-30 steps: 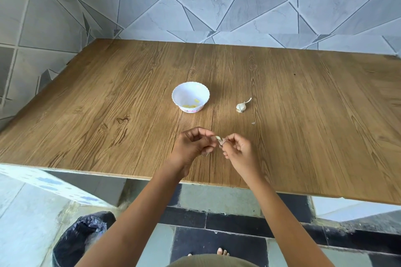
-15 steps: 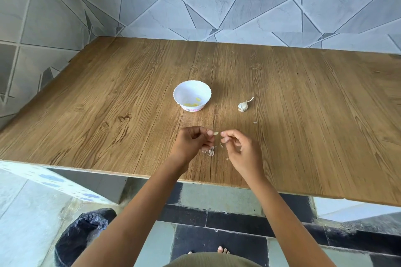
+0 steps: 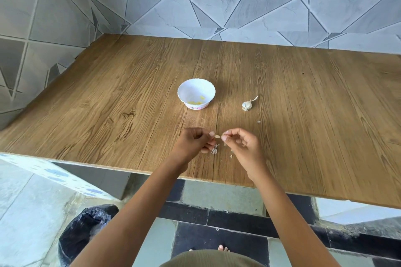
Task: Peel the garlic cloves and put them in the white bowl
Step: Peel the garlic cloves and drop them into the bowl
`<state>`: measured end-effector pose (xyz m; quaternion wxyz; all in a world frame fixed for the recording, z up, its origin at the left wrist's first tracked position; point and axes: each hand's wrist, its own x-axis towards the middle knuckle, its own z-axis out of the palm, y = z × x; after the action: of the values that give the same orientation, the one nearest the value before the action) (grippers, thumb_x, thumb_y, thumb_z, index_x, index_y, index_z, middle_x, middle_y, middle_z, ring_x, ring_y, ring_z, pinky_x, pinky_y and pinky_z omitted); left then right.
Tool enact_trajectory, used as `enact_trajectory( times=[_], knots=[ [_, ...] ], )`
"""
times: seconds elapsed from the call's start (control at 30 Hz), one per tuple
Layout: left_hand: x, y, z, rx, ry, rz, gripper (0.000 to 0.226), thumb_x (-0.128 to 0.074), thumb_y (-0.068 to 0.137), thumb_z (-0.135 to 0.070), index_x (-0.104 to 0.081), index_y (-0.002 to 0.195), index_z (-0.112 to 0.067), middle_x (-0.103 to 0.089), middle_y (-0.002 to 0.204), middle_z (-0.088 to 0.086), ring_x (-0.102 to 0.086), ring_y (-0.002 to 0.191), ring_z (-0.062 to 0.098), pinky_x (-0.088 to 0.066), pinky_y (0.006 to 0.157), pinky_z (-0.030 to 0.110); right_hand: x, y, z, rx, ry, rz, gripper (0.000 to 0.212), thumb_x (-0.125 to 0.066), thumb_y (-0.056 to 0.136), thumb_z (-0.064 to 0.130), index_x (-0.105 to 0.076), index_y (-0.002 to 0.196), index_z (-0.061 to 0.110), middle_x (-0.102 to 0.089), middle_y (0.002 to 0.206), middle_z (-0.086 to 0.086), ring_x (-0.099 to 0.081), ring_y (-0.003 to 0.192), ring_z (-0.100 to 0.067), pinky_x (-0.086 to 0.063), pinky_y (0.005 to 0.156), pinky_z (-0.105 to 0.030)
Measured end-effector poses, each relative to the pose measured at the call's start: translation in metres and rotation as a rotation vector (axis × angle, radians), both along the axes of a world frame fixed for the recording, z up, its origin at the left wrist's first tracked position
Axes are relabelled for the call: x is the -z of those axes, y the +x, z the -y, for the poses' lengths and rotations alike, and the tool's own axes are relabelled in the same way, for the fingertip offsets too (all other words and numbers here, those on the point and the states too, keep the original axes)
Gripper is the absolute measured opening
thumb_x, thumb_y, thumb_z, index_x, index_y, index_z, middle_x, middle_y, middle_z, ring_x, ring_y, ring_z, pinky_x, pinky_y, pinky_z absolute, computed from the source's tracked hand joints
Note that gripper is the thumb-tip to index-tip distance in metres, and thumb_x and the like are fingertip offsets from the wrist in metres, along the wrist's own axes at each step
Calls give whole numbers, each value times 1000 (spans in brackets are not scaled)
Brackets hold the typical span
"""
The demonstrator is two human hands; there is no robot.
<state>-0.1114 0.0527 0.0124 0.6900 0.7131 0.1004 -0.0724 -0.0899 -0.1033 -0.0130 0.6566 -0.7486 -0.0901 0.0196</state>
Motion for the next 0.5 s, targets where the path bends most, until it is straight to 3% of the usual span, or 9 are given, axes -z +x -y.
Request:
enact_trajectory(
  times=[0.1,0.27,0.5],
  knots=[
    [-1,-1,-1,-10,-32,-22,17,-60,92,-15,-67,80,-5,-66,67,4,-60,58,8,-50,57,18,1,-2,-2,-61,-91,91,13,-73,80,11,-67,88,19,-66,83,13,-58,73,6,-45,67,-11],
    [-2,-2,0,0,-15,-14,16,-61,91,-15,-67,83,-3,-64,69,5,-59,59,8,-49,58,17,6,-1,-5,-34,-129,147,8,-71,82,12,-70,90,11,-69,81,7,-61,74,3,-44,67,-10],
    [-3,-3,-1,36,-132,-41,18,-55,94,-11,-64,80,-7,-62,66,0,-55,58,8,-46,55,16,-3,-5,0,-59,79,-168,5,-64,87,18,-68,86,20,-70,76,6,-61,68,-1,-44,57,-14]
  ],
)
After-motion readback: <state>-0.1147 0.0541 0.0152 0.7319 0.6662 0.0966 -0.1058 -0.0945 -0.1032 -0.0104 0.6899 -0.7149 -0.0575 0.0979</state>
